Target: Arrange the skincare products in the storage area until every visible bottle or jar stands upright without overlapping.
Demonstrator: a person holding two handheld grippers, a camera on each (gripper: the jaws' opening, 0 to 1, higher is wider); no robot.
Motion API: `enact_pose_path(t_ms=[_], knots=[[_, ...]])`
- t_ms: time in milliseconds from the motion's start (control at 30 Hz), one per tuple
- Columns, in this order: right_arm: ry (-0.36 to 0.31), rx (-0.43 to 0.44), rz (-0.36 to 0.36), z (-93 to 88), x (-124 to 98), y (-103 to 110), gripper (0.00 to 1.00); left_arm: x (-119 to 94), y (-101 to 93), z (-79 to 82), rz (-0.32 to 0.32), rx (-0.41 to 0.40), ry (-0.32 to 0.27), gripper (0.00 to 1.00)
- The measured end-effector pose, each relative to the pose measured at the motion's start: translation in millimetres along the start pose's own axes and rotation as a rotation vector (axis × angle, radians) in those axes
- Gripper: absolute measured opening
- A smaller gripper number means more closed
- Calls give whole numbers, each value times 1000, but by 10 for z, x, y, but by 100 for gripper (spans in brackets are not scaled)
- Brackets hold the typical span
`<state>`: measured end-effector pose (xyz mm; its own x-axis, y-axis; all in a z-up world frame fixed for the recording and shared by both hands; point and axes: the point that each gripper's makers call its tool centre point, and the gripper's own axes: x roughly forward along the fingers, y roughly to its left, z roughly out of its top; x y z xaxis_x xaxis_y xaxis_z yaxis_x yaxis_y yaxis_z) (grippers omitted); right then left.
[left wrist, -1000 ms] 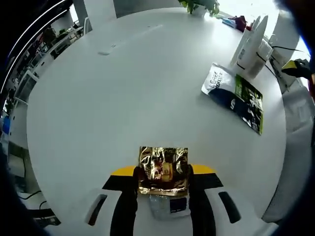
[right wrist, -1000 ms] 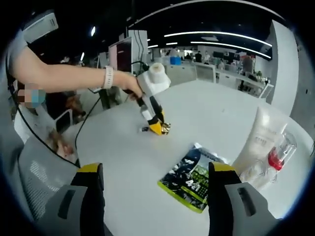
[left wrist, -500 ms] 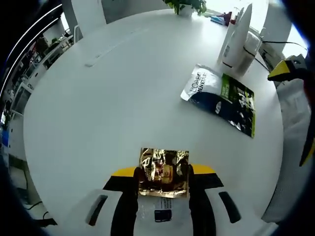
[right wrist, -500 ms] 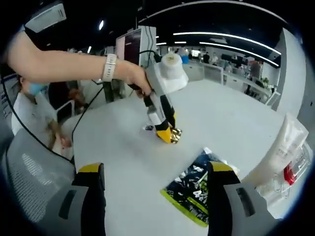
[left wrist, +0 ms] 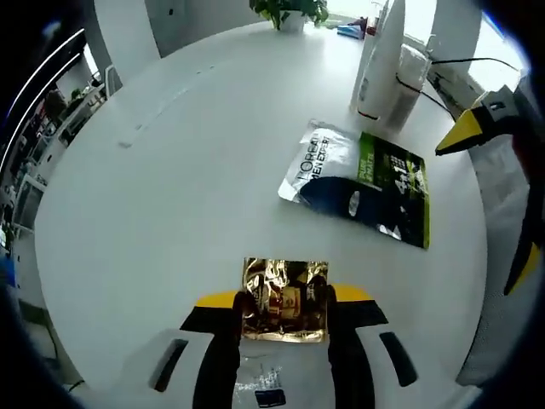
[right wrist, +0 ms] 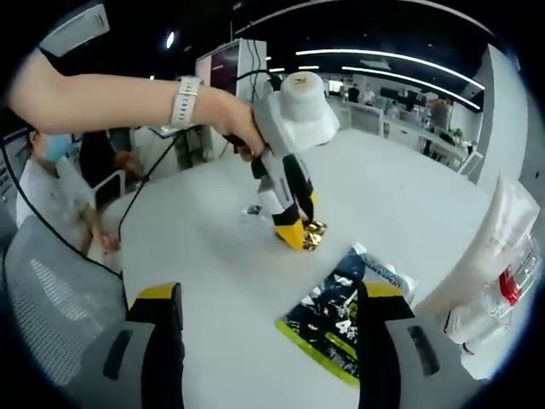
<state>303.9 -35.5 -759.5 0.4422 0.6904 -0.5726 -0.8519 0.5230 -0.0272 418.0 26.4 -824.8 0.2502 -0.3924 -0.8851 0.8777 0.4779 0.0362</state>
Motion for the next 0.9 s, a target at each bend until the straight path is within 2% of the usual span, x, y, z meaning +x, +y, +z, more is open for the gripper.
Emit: enact_pose_path(t_ms=[300, 467, 633, 900], knots=[[-12, 14, -26, 17, -79, -78, 83, 60, -164, 160, -56, 124, -12, 41], [-9, 23, -29, -7, -86, -76, 83, 128, -37, 200, -64, 155, 1, 41], [-9, 28, -32, -19, -113, -82, 83, 152, -50, 210, -84, 211, 16, 41], [-8, 38, -41, -53, -150, -111, 83, 190, -114, 278, -105, 229, 29, 41]])
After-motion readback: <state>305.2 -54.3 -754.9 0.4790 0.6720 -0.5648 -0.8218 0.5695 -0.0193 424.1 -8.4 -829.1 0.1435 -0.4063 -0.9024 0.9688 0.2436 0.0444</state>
